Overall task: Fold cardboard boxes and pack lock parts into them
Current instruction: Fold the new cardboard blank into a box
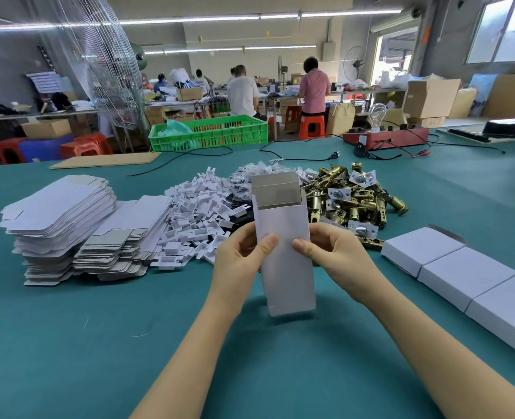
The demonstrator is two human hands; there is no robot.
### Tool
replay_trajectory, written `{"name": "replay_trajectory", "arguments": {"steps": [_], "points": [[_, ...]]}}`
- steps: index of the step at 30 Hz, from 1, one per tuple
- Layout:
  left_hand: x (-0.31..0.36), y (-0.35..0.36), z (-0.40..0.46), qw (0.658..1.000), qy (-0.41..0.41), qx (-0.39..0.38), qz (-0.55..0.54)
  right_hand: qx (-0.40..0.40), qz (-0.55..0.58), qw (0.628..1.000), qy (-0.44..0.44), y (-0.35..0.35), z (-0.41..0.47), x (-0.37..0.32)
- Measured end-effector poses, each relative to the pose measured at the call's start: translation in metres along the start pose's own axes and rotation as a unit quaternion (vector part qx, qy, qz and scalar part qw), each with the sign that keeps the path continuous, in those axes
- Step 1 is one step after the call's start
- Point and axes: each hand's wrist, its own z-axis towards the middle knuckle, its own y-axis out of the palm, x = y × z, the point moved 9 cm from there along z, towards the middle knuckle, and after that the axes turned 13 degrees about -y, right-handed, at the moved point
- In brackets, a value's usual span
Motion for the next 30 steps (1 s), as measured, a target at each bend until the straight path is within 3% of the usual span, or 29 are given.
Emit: {"name": "replay_trajectory", "arguments": {"steps": [5,14,18,21,25,30], "points": [[-0.016,0.01,0.003,0.994,-0.023,-0.011,0.107,0.093,0.014,0.996,-0.011,-0.017,0.0,0.001],[-0.018,0.02,-0.001,0.986,-0.026,0.019,0.165,0.062,-0.044,0.997,0.006,0.009,-0.007,0.013],[-0.015,0.027,-0.003,0.984,-0.009,-0.011,0.179,0.046,-0.038,0.998,-0.001,0.018,-0.006,0.008],[-0.016,0.03,-0.002,0.985,-0.015,-0.038,0.168,0.032,-0.041,0.998,-0.018,0.023,-0.004,0.001],[-0.017,0.026,-0.001,0.991,-0.04,-0.075,0.1,0.085,-0.04,0.994,-0.054,0.007,-0.002,-0.012],[-0.018,0.042,-0.006,0.99,-0.034,-0.105,0.085,0.097,-0.119,0.979,-0.131,-0.001,-0.001,-0.03]]}}
